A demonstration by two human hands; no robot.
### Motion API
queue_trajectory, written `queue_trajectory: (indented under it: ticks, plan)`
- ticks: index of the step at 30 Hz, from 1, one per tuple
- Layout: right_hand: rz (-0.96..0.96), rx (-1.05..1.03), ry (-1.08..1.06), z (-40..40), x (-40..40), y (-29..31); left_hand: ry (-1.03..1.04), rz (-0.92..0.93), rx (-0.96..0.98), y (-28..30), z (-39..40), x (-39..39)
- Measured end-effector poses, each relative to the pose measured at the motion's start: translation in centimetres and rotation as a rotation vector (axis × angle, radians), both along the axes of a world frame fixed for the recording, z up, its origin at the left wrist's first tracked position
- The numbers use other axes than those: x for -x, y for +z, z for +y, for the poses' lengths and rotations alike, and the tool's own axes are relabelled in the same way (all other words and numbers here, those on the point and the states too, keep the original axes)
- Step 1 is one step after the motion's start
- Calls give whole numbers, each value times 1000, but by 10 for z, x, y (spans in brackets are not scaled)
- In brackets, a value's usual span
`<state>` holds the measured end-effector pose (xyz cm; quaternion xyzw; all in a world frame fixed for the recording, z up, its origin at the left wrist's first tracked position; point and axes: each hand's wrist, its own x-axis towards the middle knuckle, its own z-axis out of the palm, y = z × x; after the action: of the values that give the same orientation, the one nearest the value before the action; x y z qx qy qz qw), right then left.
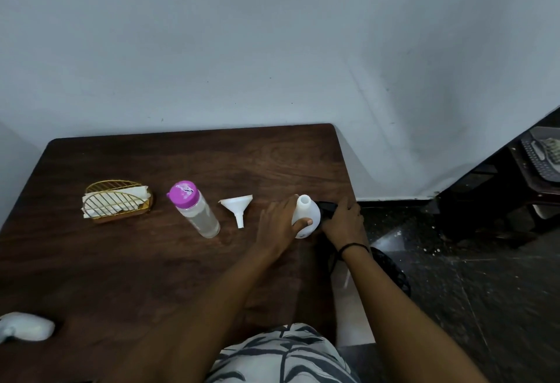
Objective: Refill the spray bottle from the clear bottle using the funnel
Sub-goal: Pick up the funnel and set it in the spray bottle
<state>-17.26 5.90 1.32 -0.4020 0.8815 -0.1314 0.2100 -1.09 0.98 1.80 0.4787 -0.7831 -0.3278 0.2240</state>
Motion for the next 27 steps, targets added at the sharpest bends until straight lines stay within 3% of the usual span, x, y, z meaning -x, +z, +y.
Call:
queue_trajectory:
  ticks: [4, 7, 10, 16, 27]
  plan:
    - [32, 306, -26, 4, -14, 34, -59, -33, -25, -3, -3, -5]
    - [-56, 639, -41, 15, -42, 70, -50, -27, -25, 2, -3, -18]
    - [-106, 833, 111, 36, -81, 94, -5, 18, 52, 1, 6, -43]
    - [-370, 633, 272, 11, -132, 54, 294, 84, 11, -23, 20, -83]
    - [-445, 171, 347, -66, -141, 36, 457, 180, -234, -17, 7, -83]
